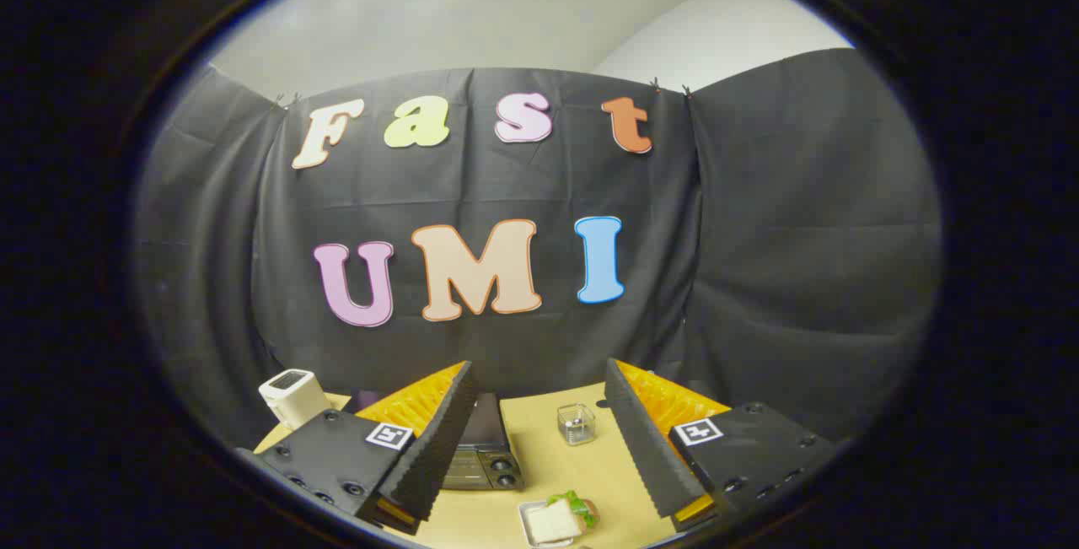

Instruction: Open the toaster oven, put the food inside, and close the toaster oven door.

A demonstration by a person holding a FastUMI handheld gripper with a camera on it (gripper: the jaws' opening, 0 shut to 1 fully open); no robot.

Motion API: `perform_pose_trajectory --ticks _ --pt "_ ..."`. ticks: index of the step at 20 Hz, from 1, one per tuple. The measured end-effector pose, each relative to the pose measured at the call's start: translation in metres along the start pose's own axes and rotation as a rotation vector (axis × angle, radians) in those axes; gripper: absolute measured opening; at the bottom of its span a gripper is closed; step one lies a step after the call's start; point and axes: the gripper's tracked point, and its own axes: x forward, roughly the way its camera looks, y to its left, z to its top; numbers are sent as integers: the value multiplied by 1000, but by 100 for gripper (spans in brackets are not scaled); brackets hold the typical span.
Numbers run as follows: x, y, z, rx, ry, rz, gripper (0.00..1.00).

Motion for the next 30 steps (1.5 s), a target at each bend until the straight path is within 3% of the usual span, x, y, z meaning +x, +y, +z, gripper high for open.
perform_pose_trajectory --ticks 10,20,24,30 --pt "0 31 -21 -64 27 -6 96" --pt "21 88 -84 70 -1 49 95" --pt "40 127 -111 133 11 120 95" --pt "73 187 -169 61 38 226 95"
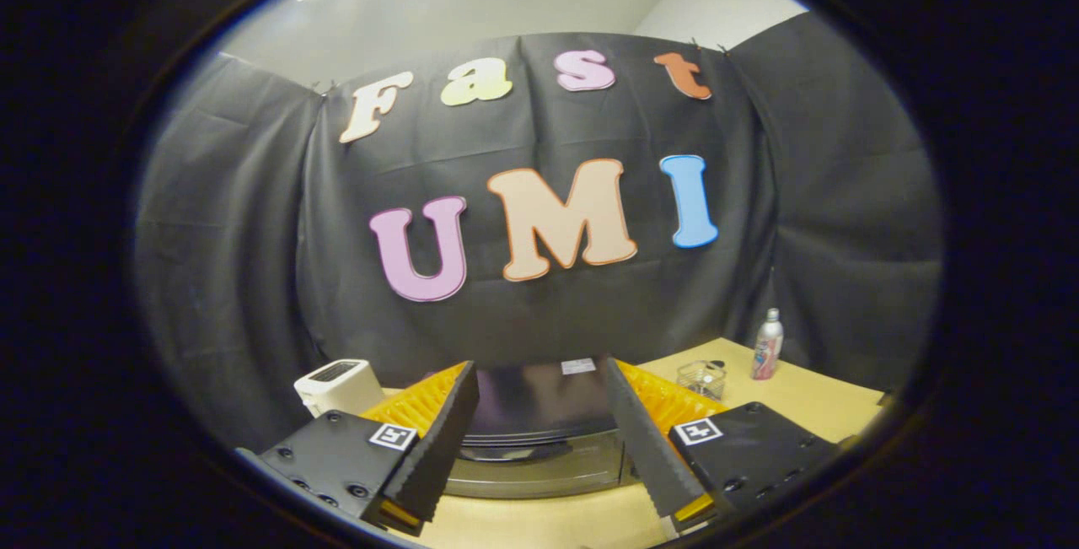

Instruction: Open the toaster oven, put the food inside, and close the toaster oven door.

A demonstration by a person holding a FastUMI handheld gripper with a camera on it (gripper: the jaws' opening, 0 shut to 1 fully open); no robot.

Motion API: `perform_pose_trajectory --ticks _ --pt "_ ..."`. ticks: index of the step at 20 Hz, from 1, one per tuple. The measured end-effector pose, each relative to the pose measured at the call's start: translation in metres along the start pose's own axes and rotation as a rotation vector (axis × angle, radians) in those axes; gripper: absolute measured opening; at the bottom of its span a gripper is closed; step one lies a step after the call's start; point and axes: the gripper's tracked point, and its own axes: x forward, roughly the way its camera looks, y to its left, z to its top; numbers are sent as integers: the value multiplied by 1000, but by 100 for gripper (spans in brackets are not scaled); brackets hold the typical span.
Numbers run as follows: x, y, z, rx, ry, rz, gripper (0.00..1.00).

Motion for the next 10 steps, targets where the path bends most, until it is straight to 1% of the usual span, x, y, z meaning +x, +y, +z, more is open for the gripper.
perform_pose_trajectory --ticks 3,5,10 --pt "22 23 -45 -26 80 47 95" --pt "33 28 -65 -53 114 43 95" --pt "49 37 -93 -93 141 31 95"
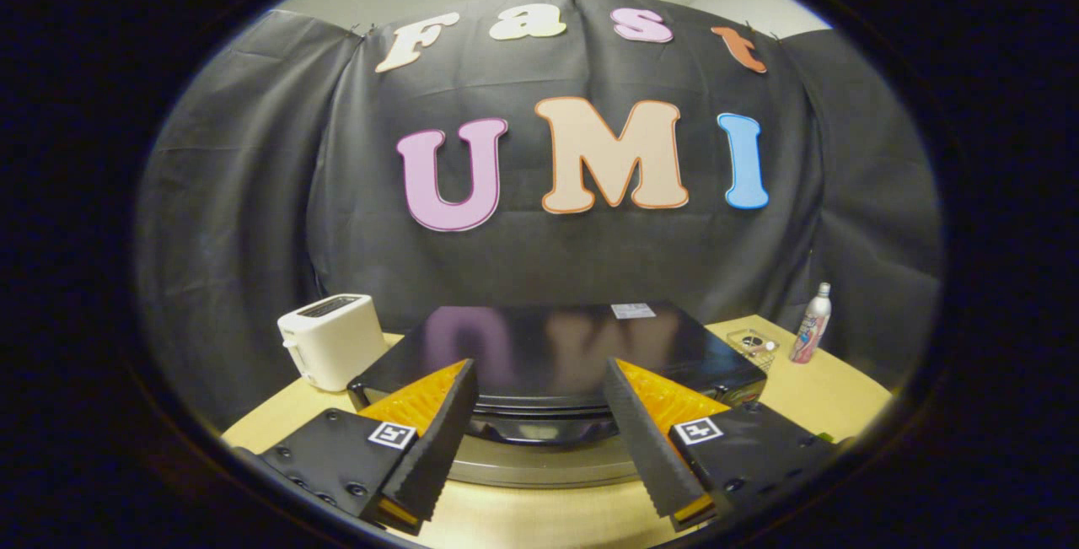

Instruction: Open the toaster oven, put the food inside, and close the toaster oven door.

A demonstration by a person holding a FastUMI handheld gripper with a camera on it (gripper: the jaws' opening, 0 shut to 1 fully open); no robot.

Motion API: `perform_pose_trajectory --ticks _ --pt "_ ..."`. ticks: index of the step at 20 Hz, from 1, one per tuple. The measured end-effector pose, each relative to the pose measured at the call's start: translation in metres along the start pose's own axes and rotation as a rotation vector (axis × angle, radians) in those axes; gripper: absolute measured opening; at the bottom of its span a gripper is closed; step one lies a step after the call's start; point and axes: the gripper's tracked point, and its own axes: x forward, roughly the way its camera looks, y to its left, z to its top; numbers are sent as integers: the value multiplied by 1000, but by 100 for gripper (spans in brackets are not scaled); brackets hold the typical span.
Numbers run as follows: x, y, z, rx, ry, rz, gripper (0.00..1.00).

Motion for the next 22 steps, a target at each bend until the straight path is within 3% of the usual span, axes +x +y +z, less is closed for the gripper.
perform_pose_trajectory --ticks 2,8,14,22 --pt "3 1 -18 -12 41 -11 95" --pt "-2 -1 -16 43 23 -7 96" --pt "-44 -3 -31 32 12 14 96" --pt "-106 -6 -86 -64 228 95 96"
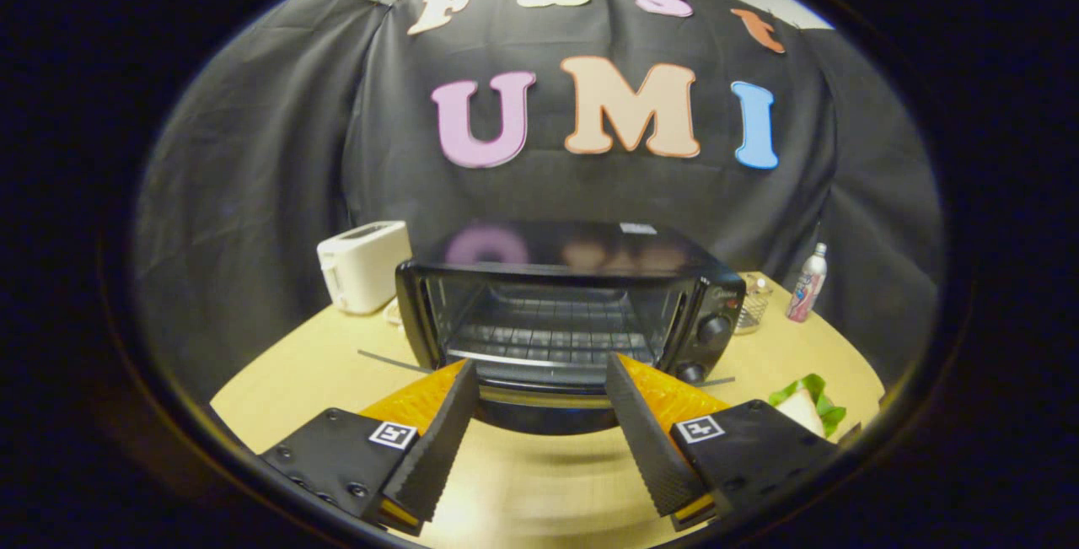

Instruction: Open the toaster oven, put the food inside, and close the toaster oven door.

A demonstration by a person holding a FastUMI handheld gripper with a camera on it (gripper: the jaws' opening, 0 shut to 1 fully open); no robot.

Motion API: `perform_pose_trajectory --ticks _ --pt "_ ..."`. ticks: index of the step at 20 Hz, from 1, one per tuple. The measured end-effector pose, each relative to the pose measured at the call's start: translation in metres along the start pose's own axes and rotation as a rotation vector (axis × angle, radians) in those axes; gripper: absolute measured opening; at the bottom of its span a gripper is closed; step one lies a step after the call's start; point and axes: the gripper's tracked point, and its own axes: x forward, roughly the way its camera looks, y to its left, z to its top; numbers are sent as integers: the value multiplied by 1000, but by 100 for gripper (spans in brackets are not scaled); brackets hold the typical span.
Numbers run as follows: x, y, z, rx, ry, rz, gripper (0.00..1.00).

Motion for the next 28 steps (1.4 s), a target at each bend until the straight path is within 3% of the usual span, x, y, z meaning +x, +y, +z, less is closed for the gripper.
perform_pose_trajectory --ticks 7,11,16,20,23,28 --pt "-7 2 -87 97 306 44 96" --pt "2 -2 -120 125 402 29 94" --pt "10 -1 -119 39 384 43 91" --pt "2 1 -106 75 409 113 92" --pt "-20 -12 -70 104 412 171 92" --pt "-63 -79 -7 161 462 220 91"
